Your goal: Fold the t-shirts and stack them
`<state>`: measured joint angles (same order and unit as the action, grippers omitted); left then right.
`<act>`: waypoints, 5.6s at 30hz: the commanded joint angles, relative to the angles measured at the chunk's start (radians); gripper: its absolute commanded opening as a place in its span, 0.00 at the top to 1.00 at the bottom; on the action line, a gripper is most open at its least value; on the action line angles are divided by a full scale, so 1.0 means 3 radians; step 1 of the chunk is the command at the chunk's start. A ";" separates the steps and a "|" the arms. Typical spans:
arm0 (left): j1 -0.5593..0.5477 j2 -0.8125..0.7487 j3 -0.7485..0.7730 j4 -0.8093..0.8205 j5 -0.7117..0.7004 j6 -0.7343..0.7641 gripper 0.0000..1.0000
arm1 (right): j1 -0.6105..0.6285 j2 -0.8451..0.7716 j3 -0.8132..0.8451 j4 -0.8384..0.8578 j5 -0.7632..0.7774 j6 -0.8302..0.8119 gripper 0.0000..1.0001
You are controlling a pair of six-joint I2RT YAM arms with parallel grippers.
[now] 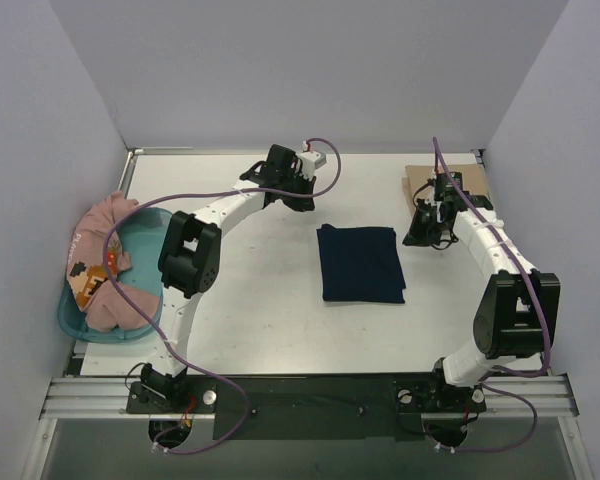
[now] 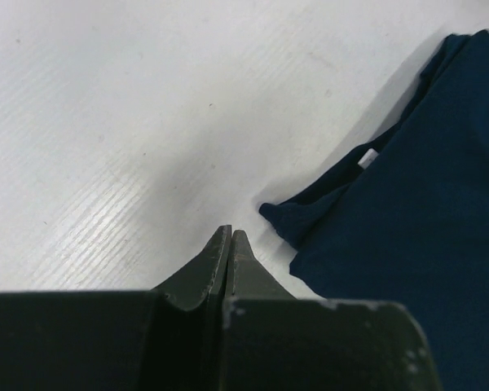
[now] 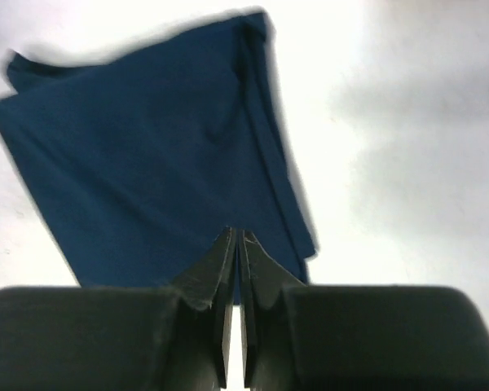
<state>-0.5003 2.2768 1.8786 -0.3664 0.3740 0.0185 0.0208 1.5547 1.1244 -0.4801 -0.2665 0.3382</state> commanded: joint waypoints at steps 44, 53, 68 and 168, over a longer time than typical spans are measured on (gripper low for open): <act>-0.0117 0.0004 0.0687 -0.0803 0.0124 -0.0184 0.52 | -0.0003 0.1264 0.0573 0.0112 -0.0523 -0.0488 0.32; -0.0091 -0.0252 0.0217 -0.0911 0.0287 -0.0271 0.51 | -0.0145 0.1541 0.0506 0.0327 -0.1156 -0.0294 0.72; 0.0154 -0.0431 0.0191 -0.0926 -0.0019 0.0009 0.51 | -0.0187 0.1460 0.1451 -0.0174 -0.0632 -0.0442 1.00; 0.0333 -0.0487 0.0334 -0.1478 -0.0526 0.0782 0.45 | -0.1143 0.2641 0.3768 0.0664 0.1971 -0.2773 0.43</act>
<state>-0.4091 2.1860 1.9362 -0.7868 0.2199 0.2363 -0.3092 2.3718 2.2623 -0.4324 0.1974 -0.4347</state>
